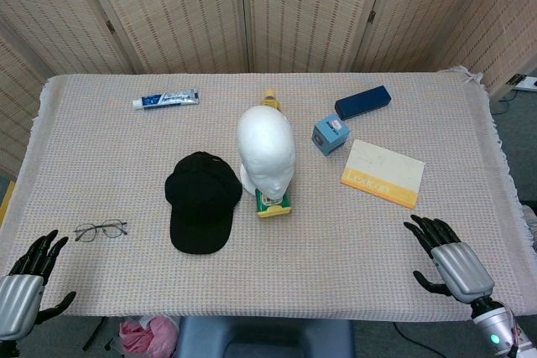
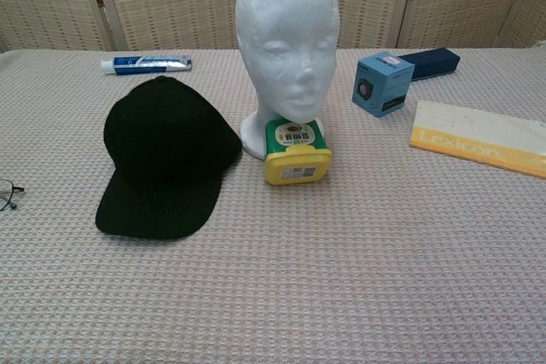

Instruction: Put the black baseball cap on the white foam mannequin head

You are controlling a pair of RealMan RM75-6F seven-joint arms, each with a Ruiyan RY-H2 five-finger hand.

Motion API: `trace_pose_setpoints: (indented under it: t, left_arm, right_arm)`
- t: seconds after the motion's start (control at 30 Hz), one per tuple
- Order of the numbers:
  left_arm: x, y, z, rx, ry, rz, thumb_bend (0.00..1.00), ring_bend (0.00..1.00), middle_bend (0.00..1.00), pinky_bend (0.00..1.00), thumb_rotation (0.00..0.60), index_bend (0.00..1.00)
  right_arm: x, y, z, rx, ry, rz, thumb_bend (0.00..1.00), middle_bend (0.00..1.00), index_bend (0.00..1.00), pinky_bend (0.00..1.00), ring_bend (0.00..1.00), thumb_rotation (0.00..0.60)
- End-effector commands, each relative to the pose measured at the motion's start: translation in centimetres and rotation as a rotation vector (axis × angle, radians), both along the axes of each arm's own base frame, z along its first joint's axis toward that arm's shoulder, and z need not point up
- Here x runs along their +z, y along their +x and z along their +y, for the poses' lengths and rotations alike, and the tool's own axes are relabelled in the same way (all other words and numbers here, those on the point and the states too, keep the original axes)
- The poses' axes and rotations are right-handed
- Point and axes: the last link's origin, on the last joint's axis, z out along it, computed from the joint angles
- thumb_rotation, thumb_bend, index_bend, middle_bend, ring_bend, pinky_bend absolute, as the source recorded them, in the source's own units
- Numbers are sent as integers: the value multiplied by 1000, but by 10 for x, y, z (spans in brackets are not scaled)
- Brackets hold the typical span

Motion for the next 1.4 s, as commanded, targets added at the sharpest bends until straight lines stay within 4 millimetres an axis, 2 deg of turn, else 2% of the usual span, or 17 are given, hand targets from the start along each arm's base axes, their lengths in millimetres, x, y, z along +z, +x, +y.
trace_pose_setpoints:
  t: [0.03,0.6,0.77,0.87,1.03,1.2,1.4]
  left_arm:
    - [0,0,0,1,0,1,230,65,34,246,600,0]
    - [-2,2,1,-21,-8,8,231,65,34,246,600,0]
    - [-4,11,-6,-85,-8,-9,230,76,61,266,600,8]
    - [-13,21,-15,-161,-33,-9,231,157,111,334,600,62]
    - [-39,34,-21,-291,-62,13,231,217,192,403,600,169]
    - [-68,37,-15,-363,-77,-4,231,294,303,471,600,265]
    - [-92,41,2,-410,-80,-18,231,313,344,510,600,293]
  right_arm:
    - [0,0,0,-1,0,0,279,0,0,0,0,600]
    - [2,1,2,5,-12,-5,280,0,0,0,0,600]
    - [-1,1,0,8,0,0,280,0,0,0,0,600]
    - [2,3,1,15,-10,-9,279,0,0,0,0,600]
    - [16,6,4,33,-57,-50,279,0,0,0,0,600]
    - [35,6,11,57,-120,-102,279,0,0,0,0,600]
    - [39,5,14,74,-115,-116,280,0,0,0,0,600]
